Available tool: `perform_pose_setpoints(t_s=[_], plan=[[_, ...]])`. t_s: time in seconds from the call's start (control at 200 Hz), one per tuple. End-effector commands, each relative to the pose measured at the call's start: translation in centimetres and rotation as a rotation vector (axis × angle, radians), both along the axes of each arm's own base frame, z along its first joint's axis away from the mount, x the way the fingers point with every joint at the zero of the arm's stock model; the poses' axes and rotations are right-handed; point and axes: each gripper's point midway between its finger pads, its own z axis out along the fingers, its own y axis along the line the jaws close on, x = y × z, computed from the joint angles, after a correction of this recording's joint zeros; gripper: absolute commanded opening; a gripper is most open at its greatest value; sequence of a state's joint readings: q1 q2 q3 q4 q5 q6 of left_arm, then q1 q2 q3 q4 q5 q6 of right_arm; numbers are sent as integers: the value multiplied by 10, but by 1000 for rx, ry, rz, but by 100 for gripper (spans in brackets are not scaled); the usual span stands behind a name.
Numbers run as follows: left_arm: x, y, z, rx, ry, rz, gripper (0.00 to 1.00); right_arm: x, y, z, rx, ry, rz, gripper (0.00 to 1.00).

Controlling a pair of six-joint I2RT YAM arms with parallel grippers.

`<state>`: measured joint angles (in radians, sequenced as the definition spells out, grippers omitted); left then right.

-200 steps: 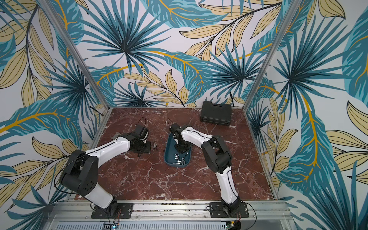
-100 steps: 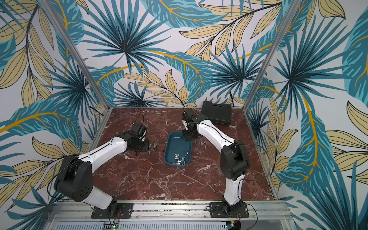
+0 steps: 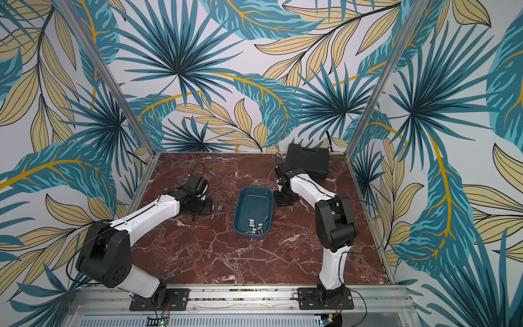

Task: Take out the socket from the storage box
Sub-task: Place the socket head at the center of the board.

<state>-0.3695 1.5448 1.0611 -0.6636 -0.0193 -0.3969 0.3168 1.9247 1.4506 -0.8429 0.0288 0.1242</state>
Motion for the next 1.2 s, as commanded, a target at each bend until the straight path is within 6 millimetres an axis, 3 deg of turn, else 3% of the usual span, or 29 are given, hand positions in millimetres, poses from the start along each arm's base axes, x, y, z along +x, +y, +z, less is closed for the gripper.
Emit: perform_pose_setpoints(t_s=[0.0, 0.321, 0.851, 1.197], plan=[[6, -3, 16, -18, -44, -5, 32, -6, -7, -19, -18, 44, -27, 15], [3, -2, 12, -13, -36, -4, 32, -12, -16, -38, -41, 82, -50, 15], [5, -6, 13, -37, -42, -8, 32, -11, -18, -49, -44, 93, -60, 18], [9, -29, 12, -52, -54, -66, 33, -9, -17, -42, -36, 66, -80, 25]])
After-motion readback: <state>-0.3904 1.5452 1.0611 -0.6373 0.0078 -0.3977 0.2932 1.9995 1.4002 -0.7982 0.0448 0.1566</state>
